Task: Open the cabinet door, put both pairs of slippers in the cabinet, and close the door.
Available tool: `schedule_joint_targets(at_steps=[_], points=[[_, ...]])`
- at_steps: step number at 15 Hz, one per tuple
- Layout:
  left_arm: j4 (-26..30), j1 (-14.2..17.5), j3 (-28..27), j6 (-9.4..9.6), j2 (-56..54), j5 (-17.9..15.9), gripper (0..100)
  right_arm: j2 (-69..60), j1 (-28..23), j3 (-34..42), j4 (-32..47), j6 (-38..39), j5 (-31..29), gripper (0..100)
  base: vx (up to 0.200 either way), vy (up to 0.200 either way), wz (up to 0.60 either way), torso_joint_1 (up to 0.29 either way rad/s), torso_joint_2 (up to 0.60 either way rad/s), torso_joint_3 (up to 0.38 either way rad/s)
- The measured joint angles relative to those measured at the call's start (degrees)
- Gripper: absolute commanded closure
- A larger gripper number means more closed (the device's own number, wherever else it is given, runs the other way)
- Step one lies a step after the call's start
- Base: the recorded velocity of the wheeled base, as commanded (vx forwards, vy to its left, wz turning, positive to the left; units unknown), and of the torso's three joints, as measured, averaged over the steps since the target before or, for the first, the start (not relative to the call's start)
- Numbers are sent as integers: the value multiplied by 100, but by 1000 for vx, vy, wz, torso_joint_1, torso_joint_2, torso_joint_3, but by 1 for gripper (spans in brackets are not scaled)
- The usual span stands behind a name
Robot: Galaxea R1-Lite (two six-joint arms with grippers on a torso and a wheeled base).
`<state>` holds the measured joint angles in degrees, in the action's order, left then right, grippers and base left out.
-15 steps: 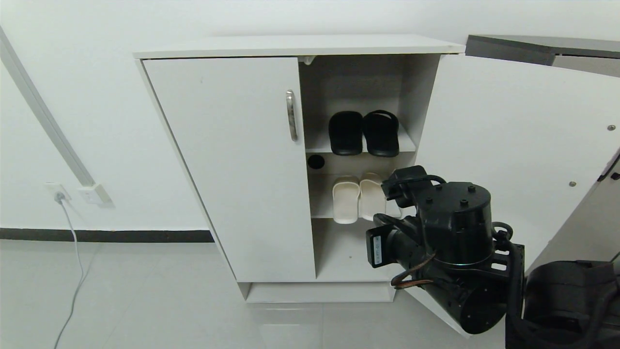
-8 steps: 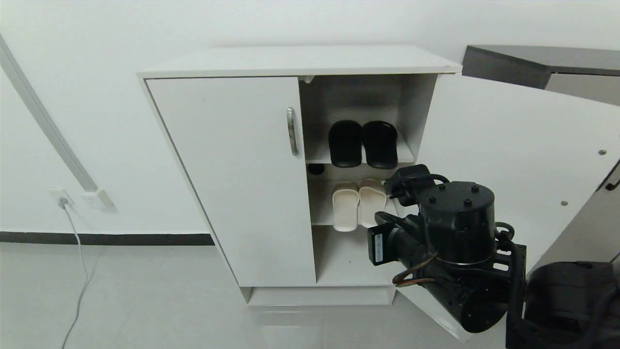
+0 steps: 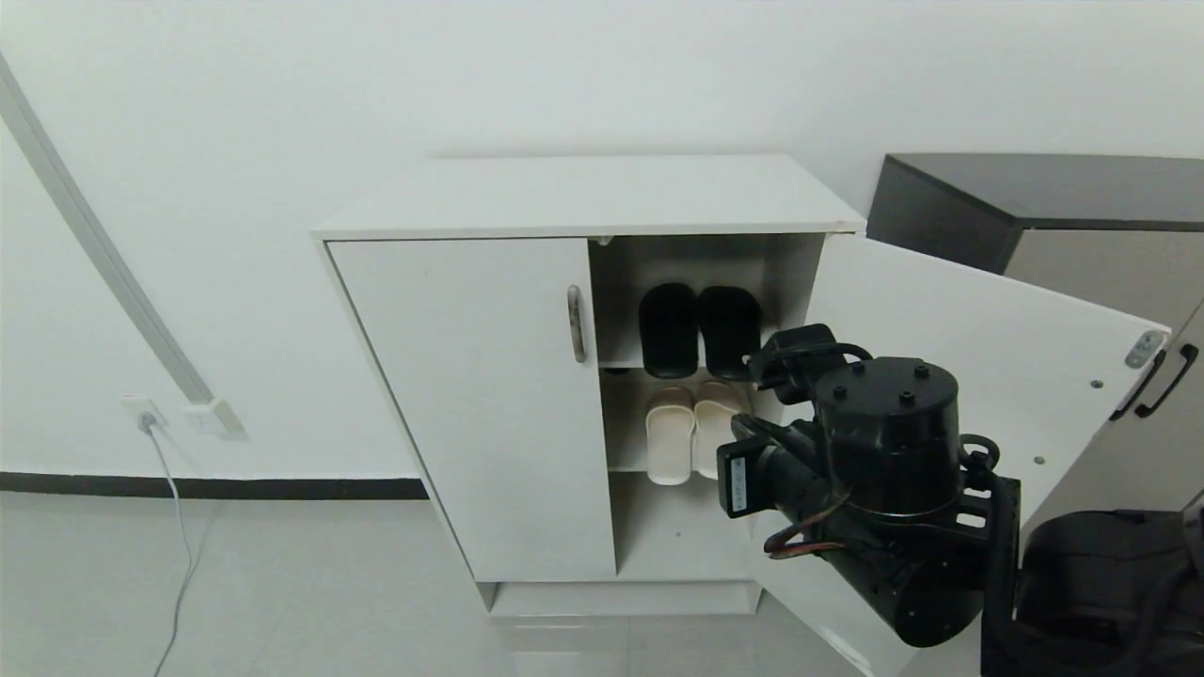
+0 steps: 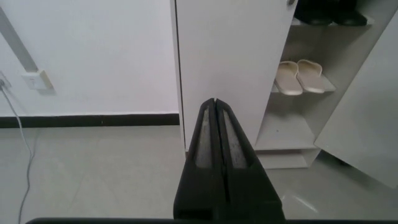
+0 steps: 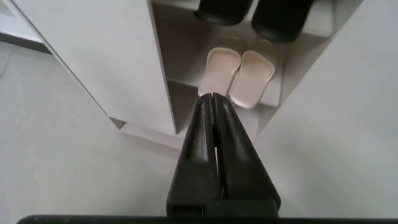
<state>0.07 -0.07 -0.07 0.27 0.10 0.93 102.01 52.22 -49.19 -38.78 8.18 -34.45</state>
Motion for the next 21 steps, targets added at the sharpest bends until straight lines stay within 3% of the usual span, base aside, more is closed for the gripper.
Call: schedule_joint_targets(at_steps=[21], points=[[2, -2, -2, 5, 0, 0, 100, -91, 2, 165, -384, -208, 22, 100, 0, 0, 0, 212, -531, -318]])
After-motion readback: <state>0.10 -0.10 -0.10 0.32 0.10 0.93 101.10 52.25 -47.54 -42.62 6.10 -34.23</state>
